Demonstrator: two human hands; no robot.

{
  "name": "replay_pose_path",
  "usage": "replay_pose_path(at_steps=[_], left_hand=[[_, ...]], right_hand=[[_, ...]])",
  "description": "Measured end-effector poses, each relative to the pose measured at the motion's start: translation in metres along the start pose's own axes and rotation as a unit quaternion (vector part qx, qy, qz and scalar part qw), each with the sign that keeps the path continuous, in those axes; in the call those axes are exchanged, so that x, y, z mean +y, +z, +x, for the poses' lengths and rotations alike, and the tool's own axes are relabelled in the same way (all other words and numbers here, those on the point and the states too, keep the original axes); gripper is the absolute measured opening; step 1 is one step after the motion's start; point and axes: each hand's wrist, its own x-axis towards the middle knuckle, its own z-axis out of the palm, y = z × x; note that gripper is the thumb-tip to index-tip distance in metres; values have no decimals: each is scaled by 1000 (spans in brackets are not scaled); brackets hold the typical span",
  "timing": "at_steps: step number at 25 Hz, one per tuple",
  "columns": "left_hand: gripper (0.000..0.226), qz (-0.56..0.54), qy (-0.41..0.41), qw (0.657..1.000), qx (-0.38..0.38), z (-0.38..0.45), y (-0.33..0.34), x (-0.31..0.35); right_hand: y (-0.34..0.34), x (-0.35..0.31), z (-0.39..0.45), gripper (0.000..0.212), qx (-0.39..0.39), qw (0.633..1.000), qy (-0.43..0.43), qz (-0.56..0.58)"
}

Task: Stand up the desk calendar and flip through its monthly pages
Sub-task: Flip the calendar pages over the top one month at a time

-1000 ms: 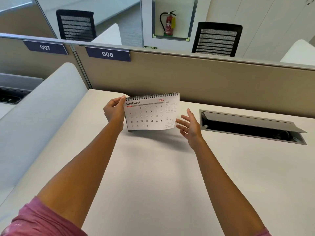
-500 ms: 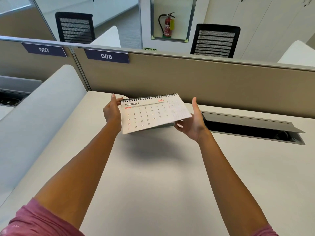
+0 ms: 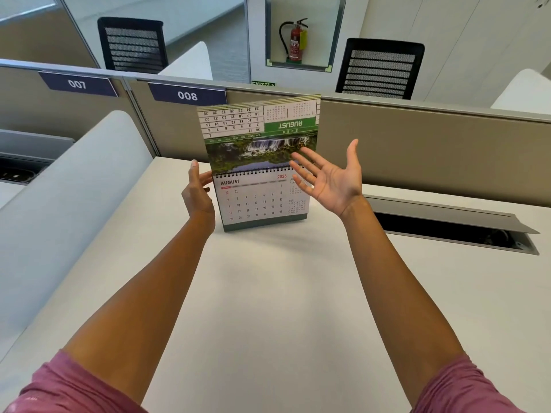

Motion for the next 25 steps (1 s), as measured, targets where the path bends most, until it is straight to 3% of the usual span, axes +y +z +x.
replay_pose_path(at_steps=[4, 8, 11, 13, 18, 25], left_hand=[[31, 32, 20, 999, 2, 5, 0, -6], [19, 55, 36, 998, 4, 7, 0, -12], [17, 57, 41, 997, 10, 7, 0, -12], [17, 52, 40, 998, 12, 7, 1, -12], [19, 38, 30, 999, 15, 6, 1, -9], [28, 42, -2, 999, 20, 4, -1, -7]], right_hand=[[-10, 6, 3, 97, 14, 1000, -20, -4], [-28, 20, 4, 71, 129, 988, -74, -39], [-42, 42, 9, 44, 253, 950, -77, -166], [-53, 57, 13, 39, 299, 916, -56, -263], [-71, 84, 14, 47, 282, 862, 30, -420], [-67, 99, 2, 44, 307, 827, -27, -470]])
